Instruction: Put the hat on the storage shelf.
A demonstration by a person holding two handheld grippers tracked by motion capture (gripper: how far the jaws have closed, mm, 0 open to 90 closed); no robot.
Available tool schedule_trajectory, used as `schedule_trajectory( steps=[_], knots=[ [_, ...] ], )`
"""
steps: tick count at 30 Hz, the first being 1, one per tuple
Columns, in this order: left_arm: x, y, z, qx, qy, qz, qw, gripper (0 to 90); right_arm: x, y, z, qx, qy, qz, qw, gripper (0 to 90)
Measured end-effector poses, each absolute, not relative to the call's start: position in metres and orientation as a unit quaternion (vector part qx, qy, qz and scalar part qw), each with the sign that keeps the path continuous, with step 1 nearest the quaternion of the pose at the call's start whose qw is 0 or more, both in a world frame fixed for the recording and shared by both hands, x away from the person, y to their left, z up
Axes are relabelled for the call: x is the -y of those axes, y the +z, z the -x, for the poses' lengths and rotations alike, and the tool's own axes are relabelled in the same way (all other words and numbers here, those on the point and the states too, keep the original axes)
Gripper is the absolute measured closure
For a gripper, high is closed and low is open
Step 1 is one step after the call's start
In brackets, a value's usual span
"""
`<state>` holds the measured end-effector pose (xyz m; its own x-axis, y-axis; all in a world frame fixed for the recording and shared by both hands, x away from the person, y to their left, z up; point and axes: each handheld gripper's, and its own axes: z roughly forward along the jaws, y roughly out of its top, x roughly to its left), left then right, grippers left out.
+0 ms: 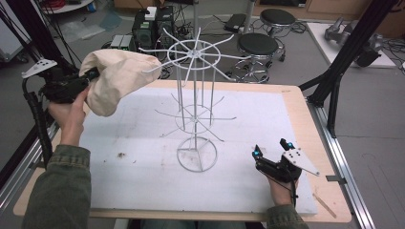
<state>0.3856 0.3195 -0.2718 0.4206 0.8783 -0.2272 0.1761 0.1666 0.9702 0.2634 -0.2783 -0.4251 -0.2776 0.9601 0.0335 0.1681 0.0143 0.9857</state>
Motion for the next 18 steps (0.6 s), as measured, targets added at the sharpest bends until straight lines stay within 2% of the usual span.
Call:
schedule_trajectory(
  steps=[4, 18],
  knots=[
    [-0.323, -0.263, -0.379, -0.437, 0.267, -0.553, 0.657, 79.7, 0.278, -0.425, -0.264, -0.603, 0.525, -0.467, 0.378, 5.2],
    [-0.319, -0.224, -0.368, -0.42, 0.309, -0.525, 0.673, 79.5, 0.278, -0.425, -0.264, -0.603, 0.525, -0.467, 0.378, 5.2]
  ],
)
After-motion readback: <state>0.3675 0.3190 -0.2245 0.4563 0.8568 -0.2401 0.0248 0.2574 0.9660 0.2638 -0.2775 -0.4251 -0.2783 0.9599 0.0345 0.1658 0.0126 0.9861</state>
